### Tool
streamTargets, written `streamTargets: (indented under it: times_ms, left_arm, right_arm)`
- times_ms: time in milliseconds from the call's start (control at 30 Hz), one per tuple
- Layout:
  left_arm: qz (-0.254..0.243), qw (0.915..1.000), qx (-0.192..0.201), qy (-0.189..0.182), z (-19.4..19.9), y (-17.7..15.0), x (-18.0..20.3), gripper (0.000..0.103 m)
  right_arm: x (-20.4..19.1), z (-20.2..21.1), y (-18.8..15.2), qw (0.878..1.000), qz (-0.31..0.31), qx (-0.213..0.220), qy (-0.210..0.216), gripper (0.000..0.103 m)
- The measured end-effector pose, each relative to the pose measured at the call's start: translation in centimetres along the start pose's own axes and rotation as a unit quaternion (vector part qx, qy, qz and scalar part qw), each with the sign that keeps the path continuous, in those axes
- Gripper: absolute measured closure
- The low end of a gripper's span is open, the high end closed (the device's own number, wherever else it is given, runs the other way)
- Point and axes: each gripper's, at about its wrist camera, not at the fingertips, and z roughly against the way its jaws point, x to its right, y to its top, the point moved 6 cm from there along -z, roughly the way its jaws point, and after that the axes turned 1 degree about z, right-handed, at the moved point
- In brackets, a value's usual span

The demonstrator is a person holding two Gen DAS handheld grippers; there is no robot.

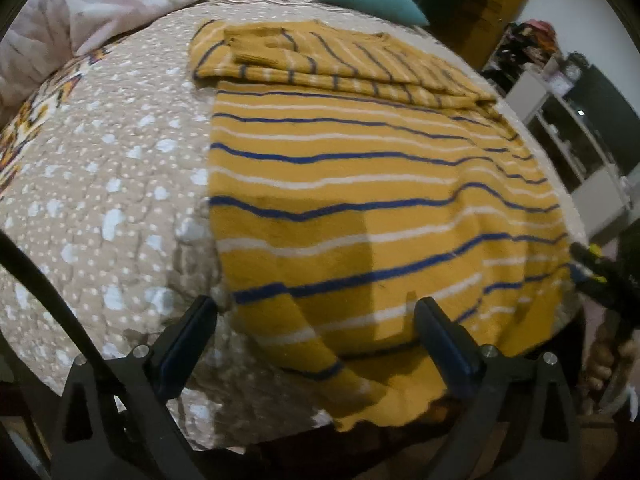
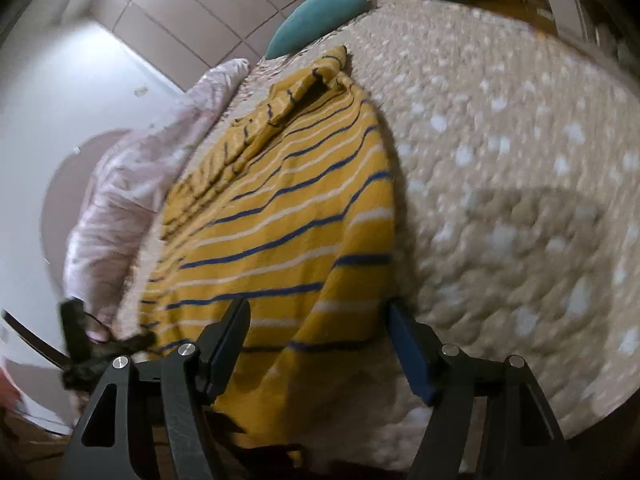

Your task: Fold small clothes

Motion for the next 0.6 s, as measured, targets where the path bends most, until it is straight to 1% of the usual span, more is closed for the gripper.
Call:
streamTargets:
  times_ms: [67,100,133,200,267,300,333,367,400,433,467,533,600]
  left_arm:
    - [0.006,0.9994,-0.006,-0.033,0.3,-0.4,0.3,0.006]
    - [0.007,0.9991,-0.009,-0.04,0.3,-0.6,0.5,0.006]
    - [0.005,0.9989,-0.014,-0.045,0.3,-0.9,0.7,0.006]
    - [-0.003,0.999,-0.022,-0.039,0.0,-1.2,1.1,0.006]
    - [-0.014,0.9993,-0.028,-0.018,-0.2,-1.3,1.2,0.018]
    - [-0.021,0.9993,-0.03,0.004,-0.3,-1.3,1.1,0.032]
    - [-0.024,0.9988,-0.029,0.03,-0.3,-1.3,0.8,0.051]
    - [-0.024,0.9984,-0.026,0.043,-0.1,-1.3,0.5,0.06]
    - [-0.015,0.9991,-0.021,0.035,0.5,-1.2,0.1,0.078]
    - [-0.006,0.9996,-0.017,0.022,1.0,-1.0,-0.1,0.095]
    - [0.0,0.9998,-0.008,0.019,1.9,-0.9,-0.5,0.095]
    - [0.002,0.9999,0.009,0.006,3.4,-0.8,-0.6,0.095]
    - [-0.004,0.9997,0.024,0.002,4.7,-0.5,-0.4,0.095]
  right_arm:
    - [0.0,-0.3,-0.7,0.999,-0.025,-0.007,0.026,0.028]
    - [0.0,-0.6,-1.2,0.999,-0.036,-0.012,0.038,0.028]
    - [-0.2,-1.0,-1.9,0.998,-0.042,-0.018,0.041,0.028]
    - [-0.8,-1.9,-3.0,0.998,-0.037,-0.03,0.04,0.028]
    - [-1.2,-2.5,-3.6,0.999,-0.03,-0.029,0.029,0.028]
    - [-1.3,-2.7,-3.7,0.999,-0.028,-0.025,0.019,0.03]
    - [-1.5,-3.0,-3.7,0.999,-0.029,-0.023,0.01,0.042]
    - [-1.4,-3.3,-3.6,0.999,-0.032,-0.026,-0.001,0.062]
    - [-1.3,-3.5,-3.7,0.999,-0.034,-0.03,-0.014,0.071]
    - [-1.2,-3.5,-3.8,0.999,-0.036,-0.034,-0.016,0.084]
    - [-1.2,-3.4,-3.8,0.999,-0.04,-0.036,-0.008,0.089]
    - [-1.4,-2.7,-3.9,0.999,-0.038,-0.036,-0.002,0.09]
    - [-2.3,-1.6,-3.9,0.999,-0.024,-0.031,0.003,0.09]
